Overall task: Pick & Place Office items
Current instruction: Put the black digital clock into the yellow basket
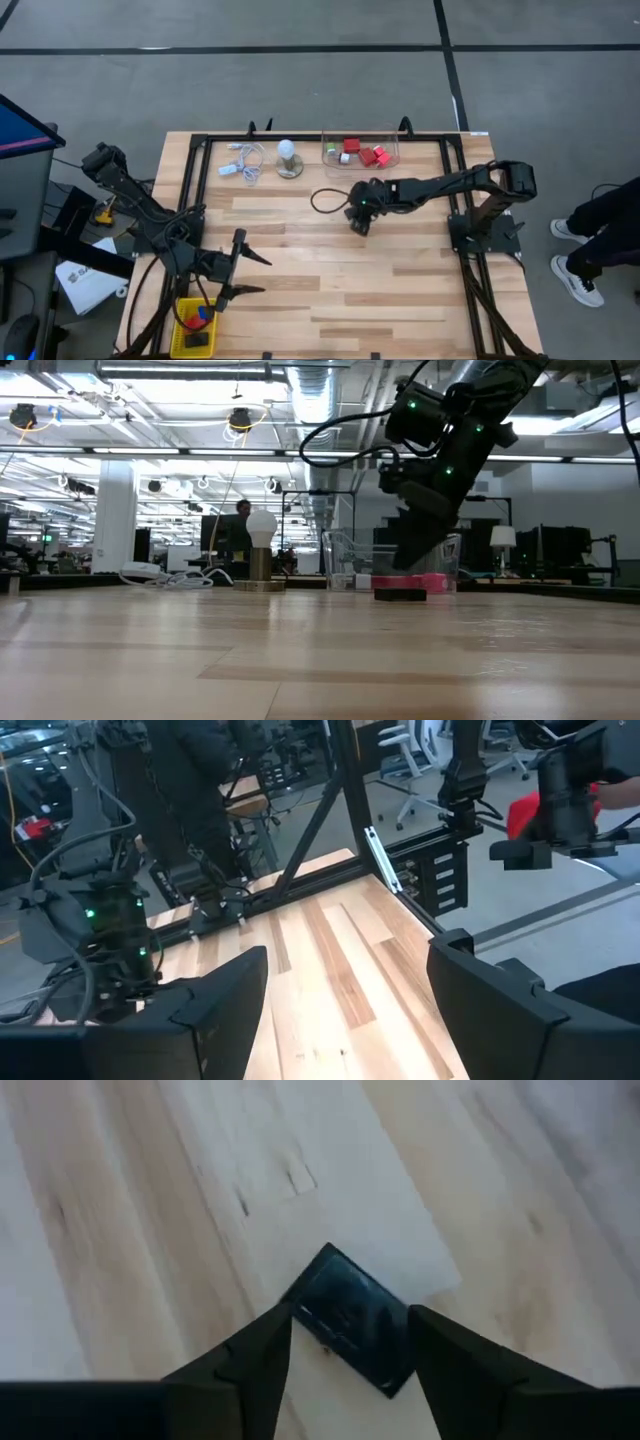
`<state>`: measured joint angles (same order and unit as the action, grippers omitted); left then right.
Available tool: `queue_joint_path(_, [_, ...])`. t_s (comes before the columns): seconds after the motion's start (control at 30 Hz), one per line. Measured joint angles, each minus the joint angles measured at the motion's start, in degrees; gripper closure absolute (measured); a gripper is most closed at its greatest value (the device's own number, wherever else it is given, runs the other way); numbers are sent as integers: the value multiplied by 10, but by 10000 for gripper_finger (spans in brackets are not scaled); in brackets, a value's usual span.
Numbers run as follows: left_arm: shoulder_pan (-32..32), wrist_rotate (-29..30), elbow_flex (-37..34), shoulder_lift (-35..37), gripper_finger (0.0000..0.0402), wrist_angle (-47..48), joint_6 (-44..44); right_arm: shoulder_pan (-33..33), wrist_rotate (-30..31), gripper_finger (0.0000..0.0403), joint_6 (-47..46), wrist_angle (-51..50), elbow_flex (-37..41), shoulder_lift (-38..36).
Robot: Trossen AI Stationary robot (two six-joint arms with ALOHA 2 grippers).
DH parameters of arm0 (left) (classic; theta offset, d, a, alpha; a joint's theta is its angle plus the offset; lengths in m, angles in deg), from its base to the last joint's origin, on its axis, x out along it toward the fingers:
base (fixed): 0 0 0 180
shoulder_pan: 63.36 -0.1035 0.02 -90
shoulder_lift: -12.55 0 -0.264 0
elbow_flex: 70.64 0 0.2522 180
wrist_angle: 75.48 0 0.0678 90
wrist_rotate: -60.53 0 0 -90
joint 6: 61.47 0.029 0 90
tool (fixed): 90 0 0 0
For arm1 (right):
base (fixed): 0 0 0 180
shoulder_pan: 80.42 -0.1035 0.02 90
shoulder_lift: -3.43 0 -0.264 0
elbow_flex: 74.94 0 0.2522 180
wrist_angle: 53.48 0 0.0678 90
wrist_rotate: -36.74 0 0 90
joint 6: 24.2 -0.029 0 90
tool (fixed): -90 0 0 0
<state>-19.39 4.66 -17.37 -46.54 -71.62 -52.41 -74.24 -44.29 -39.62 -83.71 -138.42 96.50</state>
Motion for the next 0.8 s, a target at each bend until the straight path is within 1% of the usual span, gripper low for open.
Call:
queue_joint_path(0.13, [0,0,0,0,131,0,0,-9,16,190,101,0,0,0])
queue_joint_path(0.3, [0,0,0,0,131,0,0,-22,17,162,299,9,0,0])
queue_joint_path(0.4, [0,0,0,0,131,9,0,-30,16,158,380,32,0,0])
queue_joint_path(0.5, [0,0,0,0,131,11,-2,-28,14,159,405,48,0,0])
queue_joint_path(0.63, [0,0,0,0,131,11,-2,-7,-4,159,383,40,-5,0])
queue_joint_path(0.8, [0,0,0,0,131,11,-2,29,-82,159,349,12,-15,0])
